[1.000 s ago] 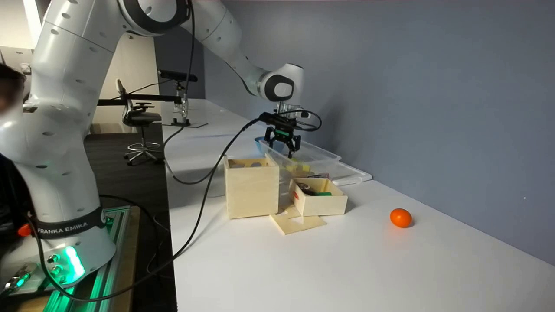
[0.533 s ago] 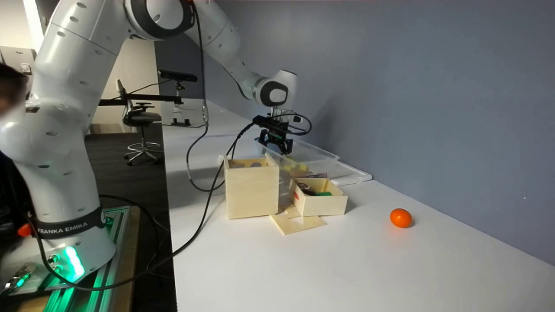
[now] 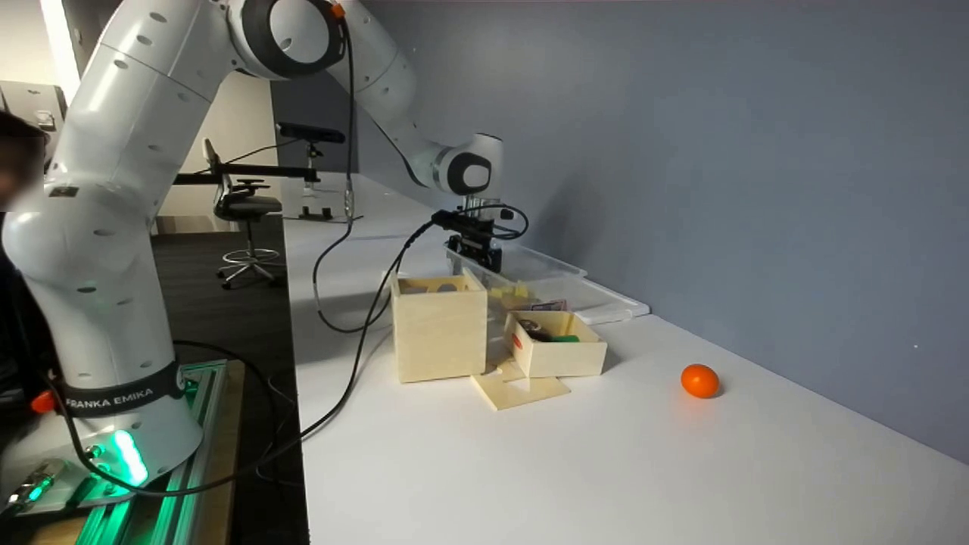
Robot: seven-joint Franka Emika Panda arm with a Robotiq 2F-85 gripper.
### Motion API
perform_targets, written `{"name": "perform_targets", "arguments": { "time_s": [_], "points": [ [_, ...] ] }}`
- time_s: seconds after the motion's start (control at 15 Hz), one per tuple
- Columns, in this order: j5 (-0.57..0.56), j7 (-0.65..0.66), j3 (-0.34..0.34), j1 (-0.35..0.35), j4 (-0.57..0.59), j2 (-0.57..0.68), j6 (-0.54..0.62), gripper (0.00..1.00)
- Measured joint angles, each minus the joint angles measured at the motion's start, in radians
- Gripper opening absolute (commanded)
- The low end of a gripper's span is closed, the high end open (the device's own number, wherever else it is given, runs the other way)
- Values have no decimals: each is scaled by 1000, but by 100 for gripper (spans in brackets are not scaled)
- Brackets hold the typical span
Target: Take the wooden box out of the container then put the silver spoon in the bowl.
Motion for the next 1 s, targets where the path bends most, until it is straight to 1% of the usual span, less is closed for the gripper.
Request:
{"name": "perform_targets", "arguments": {
  "time_s": [0.07, 0.13, 0.2, 0.33, 0.4, 0.47, 0.73, 1.0],
  "points": [
    [-17, 8, -4, 6, 0, 6, 5, 81],
    [-33, 14, -8, 10, 0, 12, 10, 67],
    [-45, 18, -10, 12, 0, 17, 14, 67],
    [-60, 21, -13, 13, 1, 18, 16, 53],
    [-64, 22, -13, 14, 3, 18, 20, 45],
    [-66, 22, -13, 14, 3, 18, 26, 38],
    [-83, 35, -23, 14, 3, 11, 72, 9],
    [-107, 55, -49, 14, 3, -12, 114, 9]
  ]
}}
